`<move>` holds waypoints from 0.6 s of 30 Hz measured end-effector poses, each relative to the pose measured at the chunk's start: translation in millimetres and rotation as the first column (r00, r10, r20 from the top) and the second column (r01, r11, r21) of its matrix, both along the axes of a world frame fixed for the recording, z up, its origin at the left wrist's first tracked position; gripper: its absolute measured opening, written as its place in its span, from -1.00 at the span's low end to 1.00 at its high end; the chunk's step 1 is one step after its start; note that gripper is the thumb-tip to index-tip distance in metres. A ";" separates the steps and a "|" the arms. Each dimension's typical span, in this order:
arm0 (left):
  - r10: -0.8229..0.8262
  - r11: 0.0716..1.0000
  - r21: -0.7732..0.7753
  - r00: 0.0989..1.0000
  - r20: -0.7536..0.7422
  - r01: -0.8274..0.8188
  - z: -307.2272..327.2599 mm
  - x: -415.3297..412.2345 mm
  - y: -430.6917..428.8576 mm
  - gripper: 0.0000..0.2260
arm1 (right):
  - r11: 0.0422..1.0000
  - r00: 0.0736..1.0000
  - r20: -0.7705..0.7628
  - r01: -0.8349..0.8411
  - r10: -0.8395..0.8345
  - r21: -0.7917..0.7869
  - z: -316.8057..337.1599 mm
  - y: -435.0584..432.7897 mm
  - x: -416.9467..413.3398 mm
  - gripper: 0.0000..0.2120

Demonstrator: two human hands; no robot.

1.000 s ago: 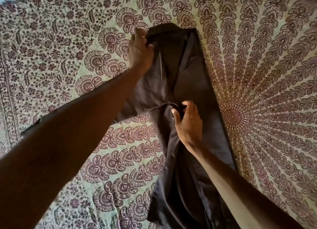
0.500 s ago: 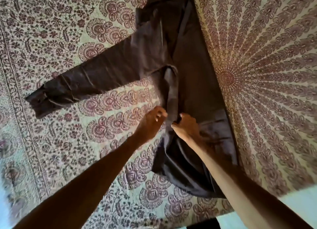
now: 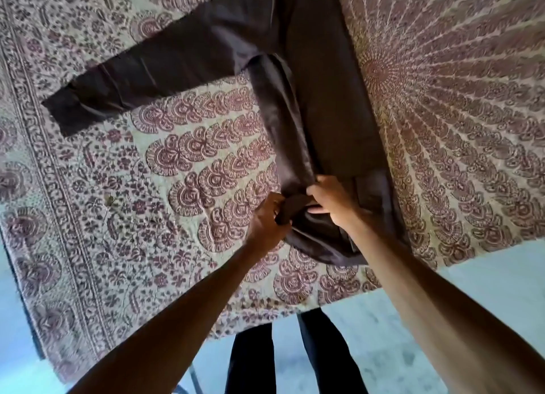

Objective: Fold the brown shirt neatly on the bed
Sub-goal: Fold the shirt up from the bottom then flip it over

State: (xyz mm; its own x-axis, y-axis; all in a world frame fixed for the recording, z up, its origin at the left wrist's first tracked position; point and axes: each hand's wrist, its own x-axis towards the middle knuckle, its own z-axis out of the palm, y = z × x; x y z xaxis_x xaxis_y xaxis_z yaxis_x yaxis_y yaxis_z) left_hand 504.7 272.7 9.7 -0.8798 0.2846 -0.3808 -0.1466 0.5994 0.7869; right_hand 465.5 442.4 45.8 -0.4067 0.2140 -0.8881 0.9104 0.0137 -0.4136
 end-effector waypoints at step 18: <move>-0.076 0.984 -0.177 0.951 -0.301 0.022 34.4 120.5 33.4 -0.73 | 0.897 0.944 -0.166 -0.201 0.284 0.393 4.0 31.3 32.4 -0.81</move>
